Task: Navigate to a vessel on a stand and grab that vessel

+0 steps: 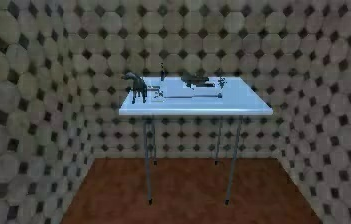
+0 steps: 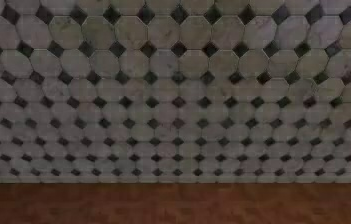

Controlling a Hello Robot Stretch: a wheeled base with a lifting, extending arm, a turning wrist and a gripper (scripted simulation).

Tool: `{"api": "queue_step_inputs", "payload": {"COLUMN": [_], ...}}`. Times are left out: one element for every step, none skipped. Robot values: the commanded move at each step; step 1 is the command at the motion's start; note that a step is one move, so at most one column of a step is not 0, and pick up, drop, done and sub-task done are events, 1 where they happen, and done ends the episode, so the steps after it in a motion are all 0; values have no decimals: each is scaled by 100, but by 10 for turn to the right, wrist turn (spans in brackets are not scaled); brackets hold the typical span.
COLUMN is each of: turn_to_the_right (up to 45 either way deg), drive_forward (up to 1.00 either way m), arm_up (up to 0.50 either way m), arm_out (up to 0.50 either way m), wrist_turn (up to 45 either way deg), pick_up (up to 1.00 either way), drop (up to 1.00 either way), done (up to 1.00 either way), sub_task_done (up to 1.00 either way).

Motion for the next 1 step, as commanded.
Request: {"api": "queue_step_inputs", "payload": {"turn_to_the_right": [-450], "drive_forward": [0], "arm_up": [0], "arm_out": [0], "wrist_turn": [0], "pick_up": [0], "drop": [0], "done": [0], "sub_task_done": [0]}}
